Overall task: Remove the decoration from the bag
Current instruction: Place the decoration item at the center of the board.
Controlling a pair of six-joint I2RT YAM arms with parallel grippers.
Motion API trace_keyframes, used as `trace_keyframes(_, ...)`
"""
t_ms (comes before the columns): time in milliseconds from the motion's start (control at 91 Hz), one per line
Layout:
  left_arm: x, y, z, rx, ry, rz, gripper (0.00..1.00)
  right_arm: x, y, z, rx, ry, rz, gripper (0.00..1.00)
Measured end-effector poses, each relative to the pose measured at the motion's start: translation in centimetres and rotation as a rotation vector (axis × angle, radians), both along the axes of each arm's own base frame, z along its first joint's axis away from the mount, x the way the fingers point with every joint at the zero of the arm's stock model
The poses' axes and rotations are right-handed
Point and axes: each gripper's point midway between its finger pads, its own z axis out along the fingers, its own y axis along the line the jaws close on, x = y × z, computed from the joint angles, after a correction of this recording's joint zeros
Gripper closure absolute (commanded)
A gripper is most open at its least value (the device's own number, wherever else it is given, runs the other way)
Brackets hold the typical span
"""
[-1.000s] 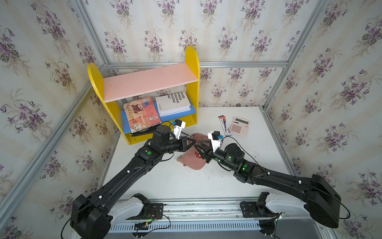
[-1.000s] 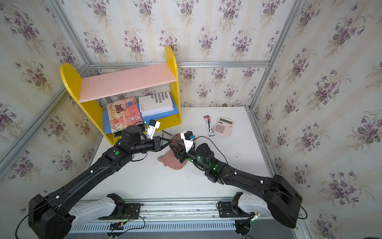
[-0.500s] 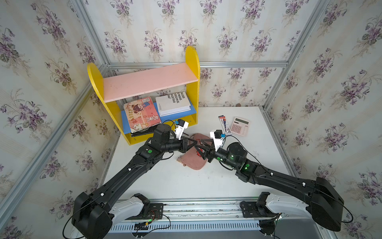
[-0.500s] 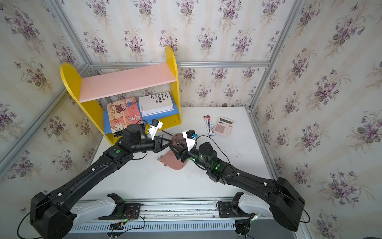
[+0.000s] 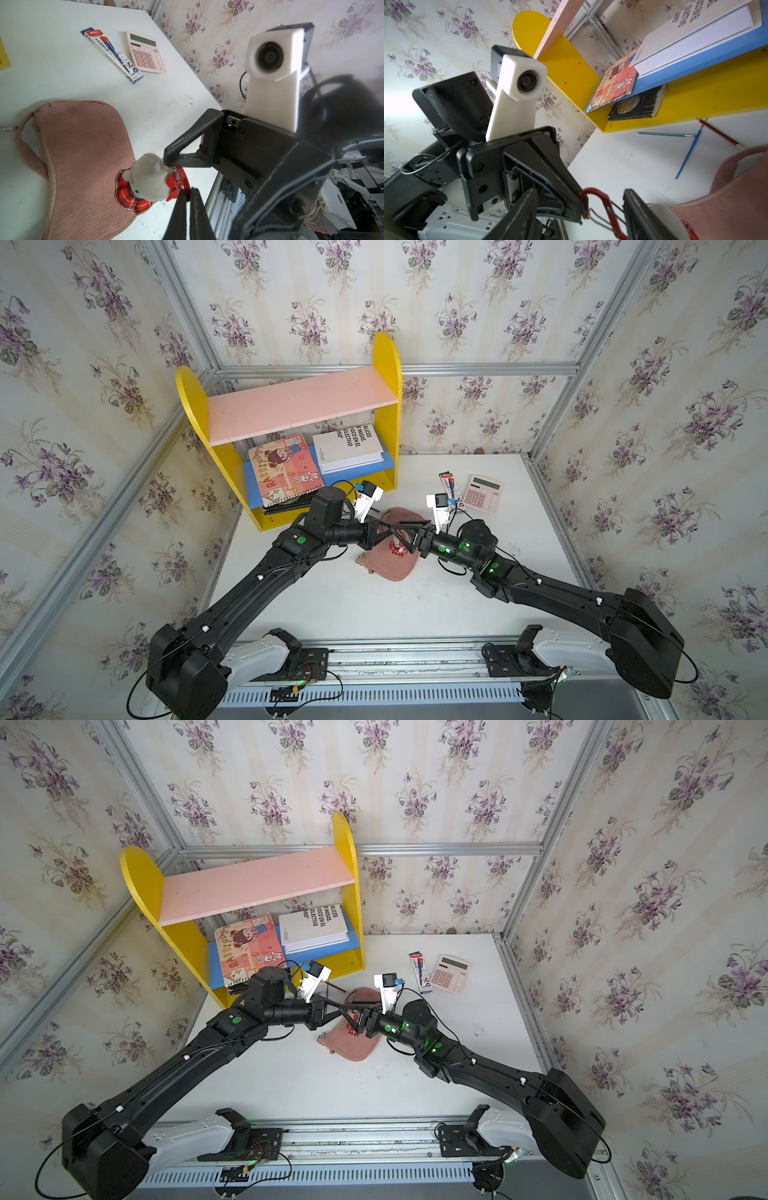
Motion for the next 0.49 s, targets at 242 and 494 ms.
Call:
trace_keyframes(242,-0.4,-0.2,-0.6,0.093,0.025,-0.066,1.00,-0.3,-0.1,-0.7,0.057,0.224,0.000,0.34)
trace_keyframes(494,-1.6,-0.6,-2.4,0.224,0.076,-0.157,1.00,-1.4,-0.3,-3.1,0.014,0.468,0.014,0.36)
